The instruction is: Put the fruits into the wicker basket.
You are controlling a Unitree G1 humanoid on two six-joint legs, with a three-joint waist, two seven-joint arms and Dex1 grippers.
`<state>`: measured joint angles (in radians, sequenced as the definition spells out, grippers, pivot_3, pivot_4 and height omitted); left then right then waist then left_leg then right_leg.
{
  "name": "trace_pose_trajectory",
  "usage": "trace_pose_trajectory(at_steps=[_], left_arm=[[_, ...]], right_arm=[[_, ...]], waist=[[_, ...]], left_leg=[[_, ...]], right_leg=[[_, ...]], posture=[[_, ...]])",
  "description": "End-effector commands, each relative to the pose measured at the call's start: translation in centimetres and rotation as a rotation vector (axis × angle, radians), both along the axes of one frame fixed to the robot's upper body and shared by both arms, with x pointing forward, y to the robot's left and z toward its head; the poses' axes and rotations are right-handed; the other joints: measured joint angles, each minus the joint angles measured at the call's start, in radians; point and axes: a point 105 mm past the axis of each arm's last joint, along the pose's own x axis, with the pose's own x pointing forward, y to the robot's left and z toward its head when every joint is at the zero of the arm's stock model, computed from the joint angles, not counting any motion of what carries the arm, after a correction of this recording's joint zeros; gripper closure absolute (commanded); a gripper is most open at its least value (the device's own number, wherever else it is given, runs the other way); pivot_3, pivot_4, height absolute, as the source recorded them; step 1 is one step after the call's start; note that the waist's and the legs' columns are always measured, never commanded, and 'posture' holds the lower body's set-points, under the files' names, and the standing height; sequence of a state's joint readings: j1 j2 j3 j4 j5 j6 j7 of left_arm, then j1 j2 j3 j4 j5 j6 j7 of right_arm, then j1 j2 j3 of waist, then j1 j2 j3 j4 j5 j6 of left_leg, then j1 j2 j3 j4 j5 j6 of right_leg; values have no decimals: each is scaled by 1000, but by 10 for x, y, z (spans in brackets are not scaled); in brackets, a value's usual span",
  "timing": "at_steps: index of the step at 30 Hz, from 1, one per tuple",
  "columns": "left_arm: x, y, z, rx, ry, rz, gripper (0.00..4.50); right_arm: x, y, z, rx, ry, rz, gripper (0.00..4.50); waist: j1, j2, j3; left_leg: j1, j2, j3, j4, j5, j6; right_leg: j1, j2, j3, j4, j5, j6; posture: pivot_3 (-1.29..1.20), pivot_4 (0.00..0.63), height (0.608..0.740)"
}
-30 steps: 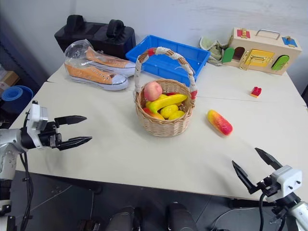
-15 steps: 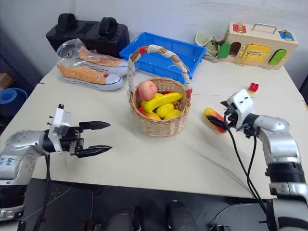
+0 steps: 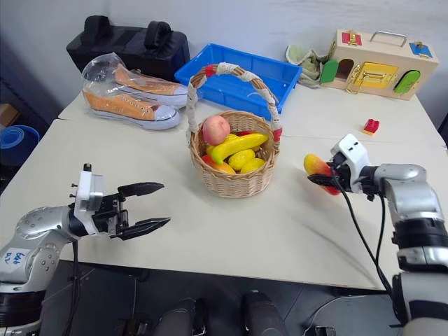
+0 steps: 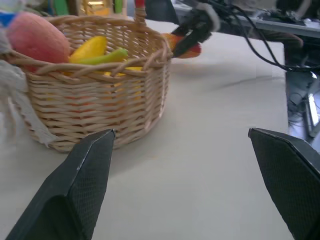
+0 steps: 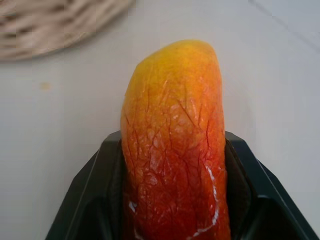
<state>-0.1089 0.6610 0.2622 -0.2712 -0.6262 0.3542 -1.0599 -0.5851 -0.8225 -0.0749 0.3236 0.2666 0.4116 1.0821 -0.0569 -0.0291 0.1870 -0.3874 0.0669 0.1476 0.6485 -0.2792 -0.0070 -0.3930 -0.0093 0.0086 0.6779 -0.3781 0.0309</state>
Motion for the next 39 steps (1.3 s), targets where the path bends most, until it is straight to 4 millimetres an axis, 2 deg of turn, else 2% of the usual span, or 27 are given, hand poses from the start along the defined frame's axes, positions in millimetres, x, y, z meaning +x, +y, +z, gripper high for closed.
trace_pose_trajectory(at_steps=[1,4,5,7,9,11,13,15,20,24,26,27,31,32,36,38,39], left_arm=[[-2,7,15,-53,-53,61,0],[-1,12,18,-77,-57,95,0],[0,12,21,-91,-65,92,0],[2,12,25,-114,-75,89,0],[5,10,25,-113,-74,90,0],[7,8,24,-109,-71,89,0],[7,6,24,-108,-69,83,0],[7,3,25,-105,-69,75,0],[6,-1,28,-99,-77,78,0],[5,-4,31,-98,-80,79,0],[5,-5,32,-97,-80,81,0],[5,-5,33,-95,-82,83,0],[7,2,38,-79,-95,115,0],[7,5,38,-72,-95,121,0],[5,11,36,-33,-92,129,0],[7,19,34,35,-120,168,0],[8,24,32,82,-147,187,0]], right_arm=[[-41,31,54,82,-186,206,2533],[-81,77,72,137,-190,372,2533],[-88,100,83,199,-219,422,2533],[-95,129,97,285,-237,457,2533],[-89,153,97,305,-232,432,2533],[-74,178,88,218,-282,403,2533],[-62,187,85,195,-297,351,2533],[-42,196,84,175,-353,265,2533],[-13,205,89,84,-526,157,2533],[-6,206,94,93,-560,134,2533],[-6,206,96,84,-580,137,1823],[-7,206,90,60,-548,155,1593],[-5,193,88,14,-573,149,173],[-6,190,89,20,-572,152,48],[-16,181,94,9,-609,215,48],[-46,181,96,172,-539,376,48],[-59,175,92,189,-526,441,48]], waist=[[0,0,0],[-2,0,0],[-7,0,0],[-20,0,0],[-26,-2,-1],[-27,-2,-1],[-27,-2,-1],[-23,-2,-1],[-24,-2,-1],[-24,-2,-1],[-26,-2,-1],[-27,-2,-1],[-26,-2,-1],[-26,-2,-1],[-25,-2,-1],[-24,-3,-1],[-22,-3,-1]], left_leg=[[0,0,0,1,0,0],[1,0,-2,-1,0,0],[1,0,-2,-1,0,0],[1,0,-2,-1,0,0],[2,0,-2,-1,1,1],[2,0,-2,-1,3,1],[2,-1,-2,-1,5,-1],[1,-1,-2,-2,5,-1],[-1,-1,-1,-1,5,-1],[-1,-1,-1,-2,5,-1],[-1,0,-1,-2,5,-1],[-1,0,-1,-2,5,-1],[-1,-1,-1,-2,5,-1],[-1,-1,-1,-2,6,-1],[-1,-1,-1,-2,6,-1],[-1,-1,-1,-2,6,0],[-1,-1,-1,-3,6,0]], right_leg=[[1,0,0,0,0,0],[1,0,0,0,0,0],[1,0,0,0,0,0],[1,0,0,2,1,0],[1,0,-1,2,3,-1],[1,0,-1,2,4,-1],[0,0,-1,2,4,-2],[-1,-1,-1,2,4,-2],[-2,-1,-1,0,4,-2],[-2,-1,-1,0,4,-2],[-2,0,-1,0,4,-2],[-2,0,-1,0,4,-2],[-2,0,-1,1,4,-2],[-2,-1,-1,1,4,-2],[-2,-1,-1,1,4,-2],[-2,-1,-1,0,4,-2],[-2,0,-1,0,4,-2]], posture=[[0,150,740],[0,150,740],[0,150,740],[0,150,740],[0,150,740],[0,150,740],[0,150,740],[0,150,740],[0,150,740],[0,150,740],[0,150,740],[0,150,740],[0,150,740],[0,150,740],[0,150,740],[0,150,740],[0,150,740]])
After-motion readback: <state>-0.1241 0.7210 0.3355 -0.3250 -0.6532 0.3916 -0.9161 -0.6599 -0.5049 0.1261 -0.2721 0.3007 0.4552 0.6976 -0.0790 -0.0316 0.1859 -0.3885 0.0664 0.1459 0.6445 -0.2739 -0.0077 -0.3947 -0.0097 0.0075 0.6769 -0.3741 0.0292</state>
